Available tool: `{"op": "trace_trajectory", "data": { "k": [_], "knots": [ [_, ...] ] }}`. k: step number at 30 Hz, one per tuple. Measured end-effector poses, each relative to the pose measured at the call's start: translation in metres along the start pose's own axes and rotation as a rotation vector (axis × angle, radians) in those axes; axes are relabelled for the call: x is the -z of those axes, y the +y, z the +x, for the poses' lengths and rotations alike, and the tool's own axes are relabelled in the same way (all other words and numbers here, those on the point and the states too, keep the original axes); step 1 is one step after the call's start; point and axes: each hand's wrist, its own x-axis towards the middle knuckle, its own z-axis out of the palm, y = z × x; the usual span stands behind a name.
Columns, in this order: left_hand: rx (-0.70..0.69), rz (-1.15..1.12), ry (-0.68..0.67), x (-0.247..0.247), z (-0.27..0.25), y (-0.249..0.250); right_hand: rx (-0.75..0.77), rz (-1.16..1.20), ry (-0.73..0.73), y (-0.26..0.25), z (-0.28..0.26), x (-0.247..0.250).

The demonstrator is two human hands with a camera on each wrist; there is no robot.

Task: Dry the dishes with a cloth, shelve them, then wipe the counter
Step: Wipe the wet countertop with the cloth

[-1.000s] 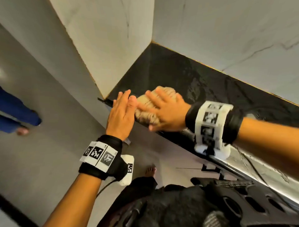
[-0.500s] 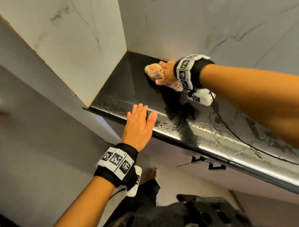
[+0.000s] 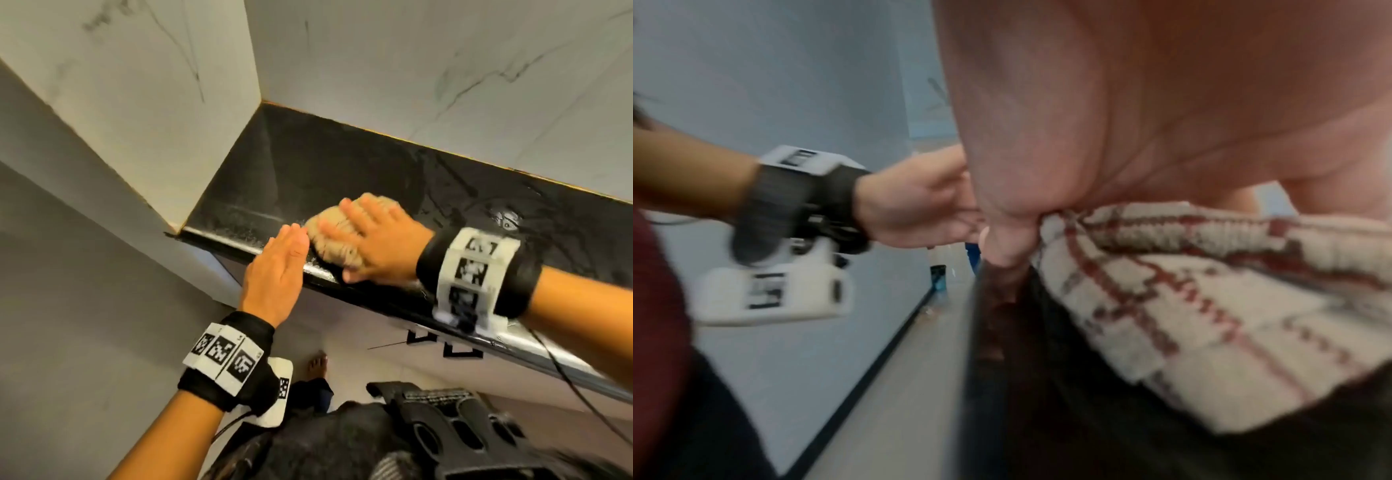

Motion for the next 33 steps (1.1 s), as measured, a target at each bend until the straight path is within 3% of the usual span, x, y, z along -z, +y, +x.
{"op": "trace_trajectory", "data": {
  "k": [4, 8, 10, 13, 17, 22, 26, 30, 33],
  "knots": [
    [-0.001, 0.045, -0.004, 0.011, 0.009, 0.0, 0.078, -0.016, 0.004, -0.021, -0.024, -0.018],
    [-0.067, 0.16, -0.052, 0.013, 0.004, 0.005, 0.137, -0.049, -0.097, 0.003, -0.055, -0.024],
    [-0.087, 0.239, -0.058, 0.014, 0.002, 0.009, 0.137, -0.08, -0.228, 0.023, -0.061, -0.012],
    [-0.11, 0.281, -0.041, 0.011, -0.001, 0.012, -0.041, -0.102, -0.361, 0.053, -0.037, 0.01],
    [-0.074, 0.294, -0.018, 0.01, -0.002, 0.017, -0.236, 0.092, -0.177, 0.078, 0.031, 0.035],
    [-0.049, 0.367, -0.02, 0.009, 0.0, 0.021, -0.361, 0.271, -0.09, 0.106, 0.069, 0.035],
    [-0.142, 0.432, 0.007, 0.004, -0.005, 0.018, -0.417, 0.276, -0.054, 0.106, 0.058, 0.029],
    [-0.149, 0.465, -0.016, -0.002, -0.001, 0.018, -0.468, 0.311, -0.004, 0.074, 0.015, 0.006],
    [-0.217, 0.531, -0.052, -0.013, -0.004, 0.023, -0.365, 0.207, 0.008, 0.026, -0.02, -0.016]
  ]
}}
